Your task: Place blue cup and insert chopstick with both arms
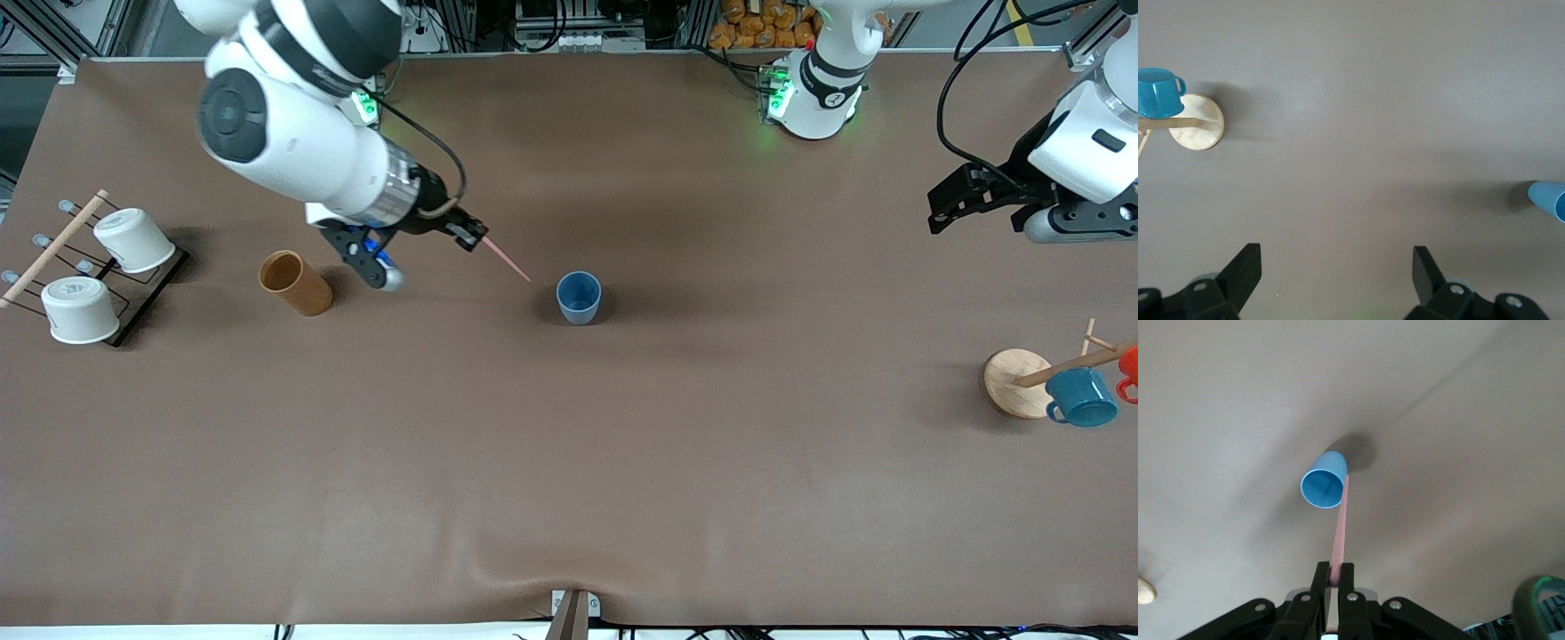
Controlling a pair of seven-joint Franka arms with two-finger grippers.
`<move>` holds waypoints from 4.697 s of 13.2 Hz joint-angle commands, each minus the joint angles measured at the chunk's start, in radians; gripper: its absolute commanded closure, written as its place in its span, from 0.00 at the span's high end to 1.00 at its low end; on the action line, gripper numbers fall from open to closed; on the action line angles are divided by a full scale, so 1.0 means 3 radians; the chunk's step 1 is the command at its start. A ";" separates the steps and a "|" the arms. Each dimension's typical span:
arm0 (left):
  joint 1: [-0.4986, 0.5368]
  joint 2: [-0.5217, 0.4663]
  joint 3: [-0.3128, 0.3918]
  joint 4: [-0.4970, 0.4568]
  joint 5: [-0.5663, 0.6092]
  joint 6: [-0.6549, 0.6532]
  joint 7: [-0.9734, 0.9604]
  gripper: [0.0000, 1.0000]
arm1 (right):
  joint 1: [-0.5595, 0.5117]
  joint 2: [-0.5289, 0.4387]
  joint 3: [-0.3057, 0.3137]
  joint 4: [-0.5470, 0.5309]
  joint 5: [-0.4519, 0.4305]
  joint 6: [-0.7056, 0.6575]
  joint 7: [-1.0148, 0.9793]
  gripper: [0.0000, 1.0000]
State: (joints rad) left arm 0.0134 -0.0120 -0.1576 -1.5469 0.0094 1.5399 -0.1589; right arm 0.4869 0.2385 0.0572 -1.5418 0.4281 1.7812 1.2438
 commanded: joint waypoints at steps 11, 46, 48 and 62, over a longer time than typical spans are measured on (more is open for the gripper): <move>-0.0004 -0.0062 0.0024 -0.0023 -0.0062 -0.0030 0.0013 1.00 | 0.0345 0.0437 -0.0032 0.0005 0.0148 0.0638 0.0369 0.00; 0.0088 -0.0052 0.0024 -0.0023 -0.0062 -0.0030 -0.0007 1.00 | -0.0073 0.0525 -0.0053 0.0604 -0.0015 -0.0414 0.0574 1.00; 0.0083 -0.0052 0.0024 -0.0013 -0.0062 -0.0020 -0.0007 1.00 | -0.0211 0.0499 -0.0017 0.0609 -0.0021 -0.0481 0.0492 1.00; 0.0083 -0.0078 -0.0012 -0.0008 -0.0062 -0.0015 -0.0007 1.00 | -0.1106 0.0192 -0.0032 0.0675 -0.0087 -0.1371 -0.1066 1.00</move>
State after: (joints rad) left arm 0.0307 -0.0149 -0.1567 -1.5452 0.0094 1.5400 -0.1597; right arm 0.2005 0.3152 0.0299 -1.3385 0.4216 1.3994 0.9979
